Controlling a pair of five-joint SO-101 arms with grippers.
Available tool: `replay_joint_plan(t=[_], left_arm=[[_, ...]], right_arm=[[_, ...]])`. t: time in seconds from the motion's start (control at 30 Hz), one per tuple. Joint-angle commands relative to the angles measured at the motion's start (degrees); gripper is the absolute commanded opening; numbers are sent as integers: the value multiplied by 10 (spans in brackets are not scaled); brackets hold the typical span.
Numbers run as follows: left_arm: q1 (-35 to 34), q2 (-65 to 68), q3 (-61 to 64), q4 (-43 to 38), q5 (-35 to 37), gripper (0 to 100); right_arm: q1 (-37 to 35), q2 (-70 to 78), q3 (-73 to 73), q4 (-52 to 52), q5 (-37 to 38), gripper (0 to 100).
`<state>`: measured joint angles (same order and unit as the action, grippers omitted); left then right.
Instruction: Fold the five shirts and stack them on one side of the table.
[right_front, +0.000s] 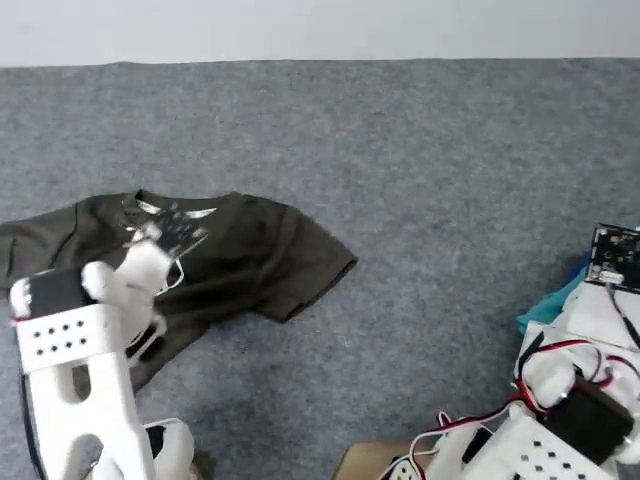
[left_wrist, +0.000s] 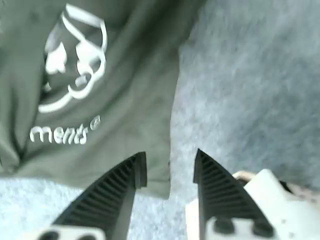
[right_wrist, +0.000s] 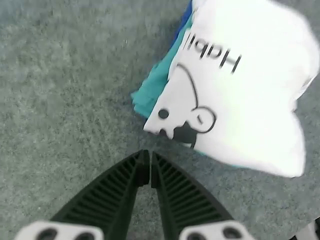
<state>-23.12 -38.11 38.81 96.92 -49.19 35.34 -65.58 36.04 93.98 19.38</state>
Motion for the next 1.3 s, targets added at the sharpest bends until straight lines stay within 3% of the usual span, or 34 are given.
replay_joint_plan(t=[0.0,0.3,0.83,1.13,1.27], left_arm=[[-85,-17,42,-72,-44,156],[-211,-16,212,-287,-143,156],[-251,-16,325,-487,-173,156],[-262,-15,324,-544,-171,156],[-270,-19,284,-428,-173,156]], right_arm=[[-7,-3,15,-10,5,13],[-7,-3,20,-23,6,14],[-16,-5,18,-21,27,11],[-16,-5,18,-21,27,11],[-16,-5,18,-21,27,11]])
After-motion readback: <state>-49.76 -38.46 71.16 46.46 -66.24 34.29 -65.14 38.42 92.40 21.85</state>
